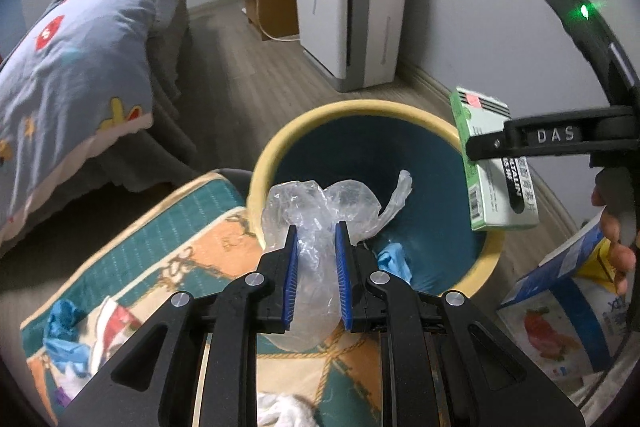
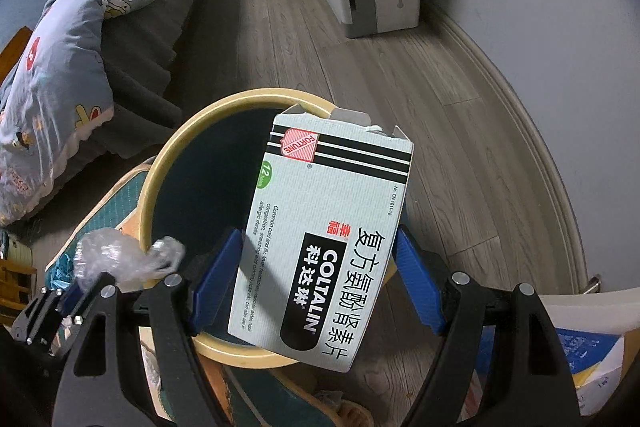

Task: Collect trash
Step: 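Carry the clear bag and COLTALIN box over the bin and open both tools, then grasp the foil blister pack with the left tool while the right tool grasps the white tissue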

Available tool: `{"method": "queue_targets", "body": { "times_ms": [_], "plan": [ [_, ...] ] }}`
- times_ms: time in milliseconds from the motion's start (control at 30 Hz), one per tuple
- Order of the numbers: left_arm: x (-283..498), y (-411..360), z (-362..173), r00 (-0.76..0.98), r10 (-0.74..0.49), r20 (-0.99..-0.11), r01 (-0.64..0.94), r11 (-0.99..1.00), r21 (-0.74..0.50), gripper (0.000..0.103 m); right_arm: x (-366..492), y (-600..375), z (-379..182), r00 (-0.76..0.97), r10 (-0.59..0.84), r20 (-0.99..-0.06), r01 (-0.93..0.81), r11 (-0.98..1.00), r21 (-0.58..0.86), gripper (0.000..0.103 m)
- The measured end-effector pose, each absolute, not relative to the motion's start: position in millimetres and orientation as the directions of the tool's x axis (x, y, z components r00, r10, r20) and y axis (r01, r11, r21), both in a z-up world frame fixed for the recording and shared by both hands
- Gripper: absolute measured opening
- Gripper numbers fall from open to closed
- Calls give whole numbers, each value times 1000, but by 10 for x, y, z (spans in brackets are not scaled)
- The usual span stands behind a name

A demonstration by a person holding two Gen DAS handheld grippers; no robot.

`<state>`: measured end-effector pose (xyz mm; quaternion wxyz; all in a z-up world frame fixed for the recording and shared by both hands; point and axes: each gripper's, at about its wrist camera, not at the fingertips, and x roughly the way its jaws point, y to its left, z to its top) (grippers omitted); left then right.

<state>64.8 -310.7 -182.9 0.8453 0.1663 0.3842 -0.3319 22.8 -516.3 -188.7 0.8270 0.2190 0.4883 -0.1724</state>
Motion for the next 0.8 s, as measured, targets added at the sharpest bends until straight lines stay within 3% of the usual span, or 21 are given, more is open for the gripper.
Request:
{"method": "queue_targets", "body": {
  "times_ms": [333, 500, 700, 800],
  "plan": [
    [617, -3258, -1913, 497, -438, -749, 699, 714, 46, 27, 162, -5231, -1716, 585, -75, -808, 477, 837, 268, 77],
    [644, -3258, -1913, 516, -437, -737, 682, 730, 45, 62, 156, -5267, -1718, 605, -52, -795, 484, 817, 315, 85],
    [661, -3225, -1884, 527, -432, -732, 673, 738, 48, 78, 179, -5252, -1723, 586, -56, -808, 492, 817, 301, 86],
    [659, -3189, -1855, 536, -428, -727, 665, 745, 52, 80, 167, -5244, -1692, 587, -57, -807, 498, 812, 304, 88]
  ]
}}
